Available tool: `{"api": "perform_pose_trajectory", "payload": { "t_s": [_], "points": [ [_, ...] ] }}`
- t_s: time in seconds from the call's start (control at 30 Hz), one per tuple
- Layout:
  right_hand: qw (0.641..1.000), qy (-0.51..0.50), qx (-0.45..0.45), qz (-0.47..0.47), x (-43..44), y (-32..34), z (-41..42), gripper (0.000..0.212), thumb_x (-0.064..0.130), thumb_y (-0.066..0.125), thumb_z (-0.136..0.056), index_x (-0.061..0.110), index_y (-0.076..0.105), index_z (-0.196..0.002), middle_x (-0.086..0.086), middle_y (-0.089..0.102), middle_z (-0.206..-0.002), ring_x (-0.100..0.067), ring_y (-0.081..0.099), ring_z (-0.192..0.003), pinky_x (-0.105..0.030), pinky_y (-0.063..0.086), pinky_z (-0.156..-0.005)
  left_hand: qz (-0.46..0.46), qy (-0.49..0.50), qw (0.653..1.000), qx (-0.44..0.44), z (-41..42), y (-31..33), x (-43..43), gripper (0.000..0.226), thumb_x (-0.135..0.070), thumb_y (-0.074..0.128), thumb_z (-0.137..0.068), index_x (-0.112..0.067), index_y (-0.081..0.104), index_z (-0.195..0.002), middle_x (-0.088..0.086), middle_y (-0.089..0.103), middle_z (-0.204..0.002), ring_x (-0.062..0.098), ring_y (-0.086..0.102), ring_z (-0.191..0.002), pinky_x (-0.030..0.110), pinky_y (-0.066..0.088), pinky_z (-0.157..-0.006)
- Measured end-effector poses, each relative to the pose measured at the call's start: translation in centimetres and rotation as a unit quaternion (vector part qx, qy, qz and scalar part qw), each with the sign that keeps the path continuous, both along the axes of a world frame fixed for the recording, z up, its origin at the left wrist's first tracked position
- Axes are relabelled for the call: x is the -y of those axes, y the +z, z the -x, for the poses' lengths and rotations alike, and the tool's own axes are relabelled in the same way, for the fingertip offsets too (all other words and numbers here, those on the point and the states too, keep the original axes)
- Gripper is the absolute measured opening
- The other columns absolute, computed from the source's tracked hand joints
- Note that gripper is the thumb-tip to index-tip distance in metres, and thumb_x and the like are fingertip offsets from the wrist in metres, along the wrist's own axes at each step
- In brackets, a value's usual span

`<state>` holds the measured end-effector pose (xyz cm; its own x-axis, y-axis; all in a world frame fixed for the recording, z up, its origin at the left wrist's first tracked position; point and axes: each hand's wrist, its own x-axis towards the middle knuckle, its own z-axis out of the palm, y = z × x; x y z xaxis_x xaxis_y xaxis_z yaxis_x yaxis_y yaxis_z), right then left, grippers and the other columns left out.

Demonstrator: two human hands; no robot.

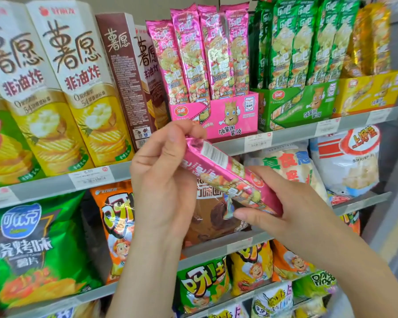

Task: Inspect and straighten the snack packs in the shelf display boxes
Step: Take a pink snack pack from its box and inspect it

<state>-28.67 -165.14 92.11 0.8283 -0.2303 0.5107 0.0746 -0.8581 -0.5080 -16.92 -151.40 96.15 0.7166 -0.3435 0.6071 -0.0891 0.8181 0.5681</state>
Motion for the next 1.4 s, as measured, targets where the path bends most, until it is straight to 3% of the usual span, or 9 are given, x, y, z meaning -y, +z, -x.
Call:
{"api": "perform_pose_trajectory", "payload": {
  "t_s": [0.17, 0.27, 0.4, 0.53, 0.63, 0.73, 0.87, 1.03, 1.4],
  "points": [
    [0.997, -0.033, 0.066, 0.001, -0.3, -0.4, 0.8, 0.047, 0.068, 0.054, -0.082, 0.054, 0.038, -0.123, 0.030, 0.062, -0.094, 0.005, 0.059, -0.085, -0.011, 0.046, -0.062, -0.014, 0.050, 0.999, 0.002, 0.0, 0.5, 0.2, 0.013, -0.020, 0.070, -0.079, -0.015, 0.073, -0.091, 0.002, 0.069, -0.085, 0.014, 0.062, -0.082, 0.030, 0.051, -0.076],
    [0.984, -0.118, 0.123, 0.050, -0.6, -0.7, 0.7, 0.050, 0.061, 0.050, -0.087, 0.040, 0.044, -0.132, 0.016, 0.063, -0.102, -0.007, 0.059, -0.082, -0.029, 0.052, -0.061, -0.109, 0.155, 0.982, 0.022, 0.6, 0.6, 1.3, 0.031, -0.022, 0.073, -0.079, -0.019, 0.067, -0.109, 0.003, 0.067, -0.100, 0.016, 0.062, -0.090, 0.044, 0.053, -0.083],
    [0.973, -0.154, 0.165, 0.052, -1.3, -0.7, 0.4, 0.053, 0.050, 0.055, -0.089, 0.029, 0.048, -0.138, 0.001, 0.065, -0.106, -0.025, 0.064, -0.084, -0.042, 0.056, -0.061, -0.136, 0.158, 0.978, -0.032, 2.1, 0.3, 2.9, 0.067, -0.022, 0.078, -0.073, -0.006, 0.051, -0.132, 0.011, 0.068, -0.114, 0.019, 0.065, -0.099, 0.044, 0.055, -0.092],
    [0.974, -0.157, 0.162, 0.013, -1.2, -0.9, 0.5, 0.057, 0.034, 0.069, -0.086, 0.028, 0.048, -0.139, -0.002, 0.064, -0.108, -0.029, 0.063, -0.088, -0.047, 0.055, -0.066, -0.164, 0.123, 0.979, 0.001, 3.6, -0.9, 4.4, 0.045, -0.012, 0.079, -0.073, -0.006, 0.061, -0.115, 0.006, 0.074, -0.099, 0.017, 0.070, -0.086, 0.033, 0.059, -0.075],
    [0.978, -0.139, 0.153, -0.021, -0.7, -0.8, 0.7, 0.058, 0.035, 0.062, -0.087, 0.029, 0.045, -0.142, 0.003, 0.062, -0.112, -0.022, 0.060, -0.092, -0.044, 0.053, -0.069, -0.204, 0.095, 0.974, 0.011, 5.1, -2.3, 5.5, 0.035, -0.014, 0.079, -0.070, -0.005, 0.067, -0.102, 0.005, 0.075, -0.088, 0.016, 0.072, -0.076, 0.024, 0.055, -0.063],
    [0.986, -0.081, 0.120, -0.084, 0.3, -0.4, 1.3, 0.066, 0.045, 0.063, -0.081, 0.040, 0.041, -0.143, 0.011, 0.059, -0.117, -0.008, 0.057, -0.100, -0.032, 0.052, -0.081, -0.196, 0.104, 0.975, 0.012, 5.5, -2.1, 5.7, 0.030, -0.008, 0.082, -0.072, -0.011, 0.068, -0.099, 0.006, 0.076, -0.088, 0.020, 0.073, -0.077, 0.027, 0.057, -0.063],
    [0.979, 0.084, 0.066, -0.174, 3.2, 0.0, 3.0, 0.037, 0.053, 0.062, -0.084, 0.052, 0.055, -0.120, 0.023, 0.065, -0.096, 0.004, 0.060, -0.087, -0.011, 0.046, -0.070, -0.141, 0.118, 0.983, -0.010, 4.9, -0.5, 5.6, 0.023, -0.018, 0.080, -0.074, -0.017, 0.068, -0.093, 0.000, 0.075, -0.081, 0.012, 0.068, -0.069, 0.027, 0.055, -0.061],
    [0.932, 0.179, 0.087, -0.304, 5.6, -0.4, 4.7, 0.030, 0.046, 0.062, -0.084, 0.043, 0.067, -0.113, 0.013, 0.072, -0.097, -0.006, 0.068, -0.089, -0.015, 0.051, -0.074, -0.134, 0.133, 0.982, -0.022, 5.4, 0.4, 6.8, 0.028, -0.034, 0.077, -0.070, -0.018, 0.065, -0.090, -0.005, 0.061, -0.069, 0.008, 0.051, -0.060, 0.027, 0.040, -0.055],
    [0.880, 0.244, 0.134, -0.386, 8.4, -0.9, 7.5, 0.037, 0.035, 0.074, -0.076, 0.038, 0.071, -0.112, 0.009, 0.074, -0.108, -0.009, 0.070, -0.101, -0.013, 0.051, -0.080, -0.097, 0.122, 0.987, -0.038, 7.3, -0.4, 10.1, 0.035, -0.038, 0.074, -0.072, -0.015, 0.066, -0.097, -0.003, 0.067, -0.078, 0.009, 0.063, -0.069, 0.028, 0.055, -0.069]
  ]
}}
